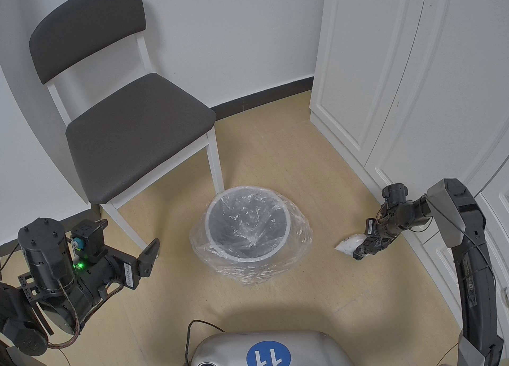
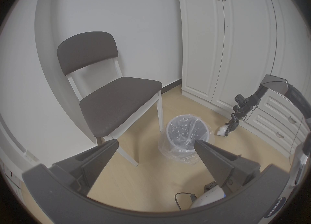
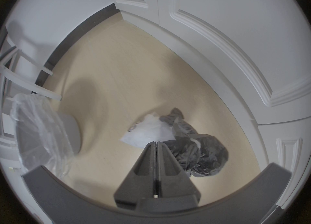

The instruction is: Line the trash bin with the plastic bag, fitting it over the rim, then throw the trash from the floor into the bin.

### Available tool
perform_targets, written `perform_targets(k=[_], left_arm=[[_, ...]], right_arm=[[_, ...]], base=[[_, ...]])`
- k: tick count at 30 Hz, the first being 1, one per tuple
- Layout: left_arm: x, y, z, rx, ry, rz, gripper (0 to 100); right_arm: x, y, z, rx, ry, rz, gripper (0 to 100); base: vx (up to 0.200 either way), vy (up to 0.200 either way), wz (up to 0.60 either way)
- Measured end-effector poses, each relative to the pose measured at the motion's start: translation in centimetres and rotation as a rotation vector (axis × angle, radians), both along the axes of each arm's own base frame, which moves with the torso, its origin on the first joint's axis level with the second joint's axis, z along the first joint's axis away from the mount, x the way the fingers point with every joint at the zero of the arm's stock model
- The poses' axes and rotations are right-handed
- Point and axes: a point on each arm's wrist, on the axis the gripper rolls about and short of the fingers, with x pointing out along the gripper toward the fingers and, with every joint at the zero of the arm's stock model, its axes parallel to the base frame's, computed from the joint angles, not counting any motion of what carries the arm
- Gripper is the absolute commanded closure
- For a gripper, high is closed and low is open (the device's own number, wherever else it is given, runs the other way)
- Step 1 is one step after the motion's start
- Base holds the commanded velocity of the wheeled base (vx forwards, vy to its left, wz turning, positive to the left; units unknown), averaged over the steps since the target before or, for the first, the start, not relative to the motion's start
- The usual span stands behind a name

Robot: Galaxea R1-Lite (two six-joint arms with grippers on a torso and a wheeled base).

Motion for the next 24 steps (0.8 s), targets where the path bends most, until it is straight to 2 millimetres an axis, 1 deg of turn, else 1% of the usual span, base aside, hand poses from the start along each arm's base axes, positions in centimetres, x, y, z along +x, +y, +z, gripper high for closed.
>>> perform_targets(k=[8, 15, 24], left_arm=[[-0.2, 0.1, 0.3, 0.008, -0.015, -0.005, 0], [-0.3, 0.1, 0.4, 0.008, -0.022, -0.006, 0], [-0.3, 0.2, 0.5, 0.007, -0.027, -0.006, 0]], right_arm=[[-1.3, 0.2, 2.7, 0.029, 0.004, 0.039, 100], [-2.3, 0.2, 4.4, 0.032, 0.004, 0.107, 100], [-3.1, 0.2, 7.2, 0.063, -0.03, 0.145, 100]], base=[[0.0, 0.0, 0.0], [0.0, 0.0, 0.0], [0.0, 0.0, 0.0]])
